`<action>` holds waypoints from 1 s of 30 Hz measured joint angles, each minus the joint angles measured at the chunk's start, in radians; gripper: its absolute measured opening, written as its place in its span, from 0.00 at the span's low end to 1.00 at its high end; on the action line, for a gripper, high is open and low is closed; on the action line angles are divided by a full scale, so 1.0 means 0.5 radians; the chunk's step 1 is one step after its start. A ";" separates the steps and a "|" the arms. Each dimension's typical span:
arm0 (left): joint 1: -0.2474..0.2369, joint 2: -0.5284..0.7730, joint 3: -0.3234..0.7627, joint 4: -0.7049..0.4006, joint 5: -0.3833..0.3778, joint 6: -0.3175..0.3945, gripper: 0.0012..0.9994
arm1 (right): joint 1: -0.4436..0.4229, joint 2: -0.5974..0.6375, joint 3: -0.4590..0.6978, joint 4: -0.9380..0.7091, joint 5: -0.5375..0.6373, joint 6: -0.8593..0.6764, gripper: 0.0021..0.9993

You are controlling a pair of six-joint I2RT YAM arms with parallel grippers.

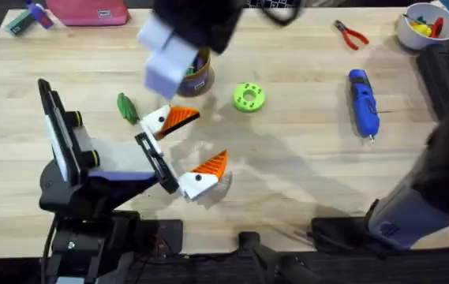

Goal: Pick up the gripper from the table and insert it into the empty holder that is missing its gripper. Then pick up a screw, insert it into the mounting hole, and use the screwdriver to tighten it. Finally, clean up the table by picking up the vegetable and placing it into the bucket.

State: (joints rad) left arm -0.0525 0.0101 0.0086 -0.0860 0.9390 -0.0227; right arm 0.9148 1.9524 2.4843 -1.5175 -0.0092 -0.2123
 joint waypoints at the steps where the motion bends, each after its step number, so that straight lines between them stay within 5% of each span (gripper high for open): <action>1: 0.000 0.000 0.000 0.000 0.000 0.000 0.99 | -0.020 -0.027 0.001 -0.022 0.011 0.033 0.99; 6: 0.000 0.000 0.000 0.000 0.000 0.000 0.99 | -0.076 -0.145 -0.092 -0.032 0.074 0.185 0.99; 12: 0.000 0.000 0.000 0.000 0.000 0.001 0.99 | -0.179 -0.542 -0.845 0.346 0.092 0.341 0.99; 20: 0.000 0.000 0.000 0.000 0.000 0.007 0.99 | -0.834 -1.303 -1.852 0.492 0.115 0.628 0.99; 30: 0.000 0.000 0.000 0.000 0.000 0.008 0.99 | -1.421 -1.445 -2.142 0.533 0.134 0.695 0.99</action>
State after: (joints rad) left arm -0.0525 0.0101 0.0086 -0.0860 0.9390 -0.0189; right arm 0.2045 1.2301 1.4135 -1.2510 0.0579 0.1352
